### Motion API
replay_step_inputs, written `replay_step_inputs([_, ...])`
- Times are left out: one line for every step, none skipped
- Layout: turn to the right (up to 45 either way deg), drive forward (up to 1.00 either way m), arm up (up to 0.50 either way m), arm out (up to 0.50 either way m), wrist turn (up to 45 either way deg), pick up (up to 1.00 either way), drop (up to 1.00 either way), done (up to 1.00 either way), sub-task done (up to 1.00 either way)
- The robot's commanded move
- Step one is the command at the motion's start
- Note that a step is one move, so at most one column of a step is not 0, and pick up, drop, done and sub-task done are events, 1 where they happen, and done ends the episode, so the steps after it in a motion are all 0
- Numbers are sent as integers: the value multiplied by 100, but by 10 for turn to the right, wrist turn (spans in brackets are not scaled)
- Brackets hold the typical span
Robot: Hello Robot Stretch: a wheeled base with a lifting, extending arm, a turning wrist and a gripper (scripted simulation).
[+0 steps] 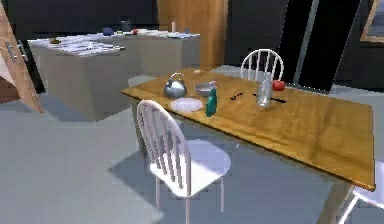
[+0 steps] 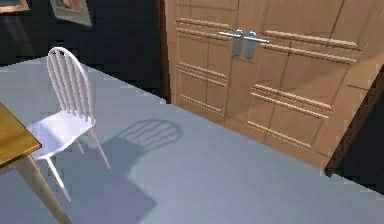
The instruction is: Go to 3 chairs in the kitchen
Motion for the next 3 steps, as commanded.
replay_step_inputs([450, 0, 0, 0, 0, 0, 0, 0, 0])
replay_step_inputs([240, 0, 0, 0, 0, 0, 0, 0, 0])
replay_step_inputs([0, 45, 0, 0, 0, 0, 0, 0, 0])
